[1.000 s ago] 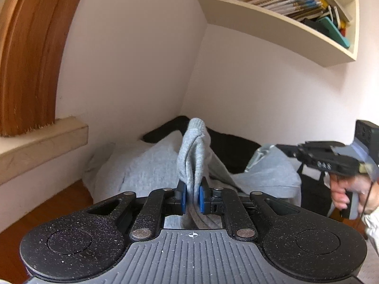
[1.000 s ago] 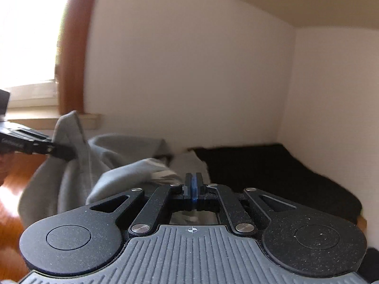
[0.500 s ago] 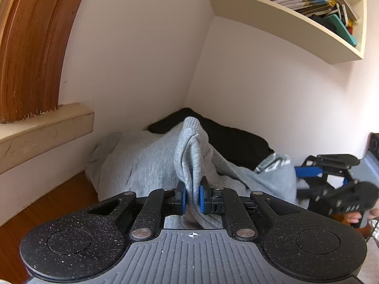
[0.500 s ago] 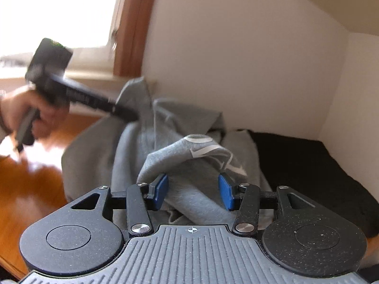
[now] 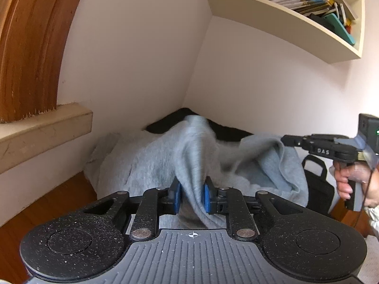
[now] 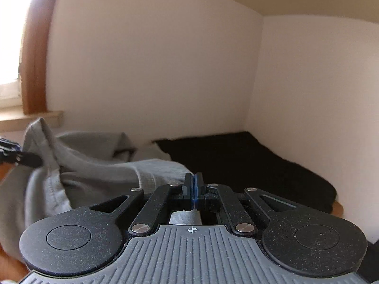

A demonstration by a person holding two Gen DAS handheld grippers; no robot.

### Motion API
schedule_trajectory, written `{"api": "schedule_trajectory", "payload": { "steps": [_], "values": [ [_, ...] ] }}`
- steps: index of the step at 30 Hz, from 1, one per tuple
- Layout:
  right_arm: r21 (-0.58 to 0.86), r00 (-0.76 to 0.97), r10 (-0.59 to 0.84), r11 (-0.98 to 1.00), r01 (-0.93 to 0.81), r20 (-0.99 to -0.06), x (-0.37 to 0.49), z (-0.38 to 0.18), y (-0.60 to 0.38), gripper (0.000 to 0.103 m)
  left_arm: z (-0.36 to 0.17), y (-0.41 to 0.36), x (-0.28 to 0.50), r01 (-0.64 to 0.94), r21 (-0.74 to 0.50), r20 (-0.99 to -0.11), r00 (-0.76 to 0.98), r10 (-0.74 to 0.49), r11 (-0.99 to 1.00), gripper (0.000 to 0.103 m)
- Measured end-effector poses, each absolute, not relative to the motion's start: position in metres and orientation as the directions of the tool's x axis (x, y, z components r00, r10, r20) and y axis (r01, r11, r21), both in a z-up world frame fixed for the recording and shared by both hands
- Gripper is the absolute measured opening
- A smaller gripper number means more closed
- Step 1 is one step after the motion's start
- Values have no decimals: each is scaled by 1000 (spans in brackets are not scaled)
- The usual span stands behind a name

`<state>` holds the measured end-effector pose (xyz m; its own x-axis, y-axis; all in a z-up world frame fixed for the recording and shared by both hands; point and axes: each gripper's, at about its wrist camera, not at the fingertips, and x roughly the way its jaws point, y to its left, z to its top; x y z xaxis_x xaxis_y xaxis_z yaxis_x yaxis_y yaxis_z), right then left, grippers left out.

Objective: Fold clothes

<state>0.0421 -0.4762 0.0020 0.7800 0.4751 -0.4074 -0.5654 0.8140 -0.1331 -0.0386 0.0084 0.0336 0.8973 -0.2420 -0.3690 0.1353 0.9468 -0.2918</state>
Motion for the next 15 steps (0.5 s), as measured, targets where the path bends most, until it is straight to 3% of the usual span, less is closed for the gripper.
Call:
{"api": "schedule_trajectory", "payload": {
  "steps": [3,6,13,15],
  "values": [
    [-105,814,416,864,-493,-404,45,2,-491,7,34,8,-38,135,-294,-369,897,-243,946,19],
    [-76,844,354,906,-417,-403,49,1,-505,18,36,5,-35,133,-294,-371,897,-241,946,19],
    [-56,758,491,823,-565,-430,4,-10,-506,33,35,5,-35,132,-293,-370,897,-240,947,19],
    [-40,722,529,794,-606,-447,-5,-17,-501,47,34,5,-36,131,-293,-371,898,-239,947,19]
  ]
}}
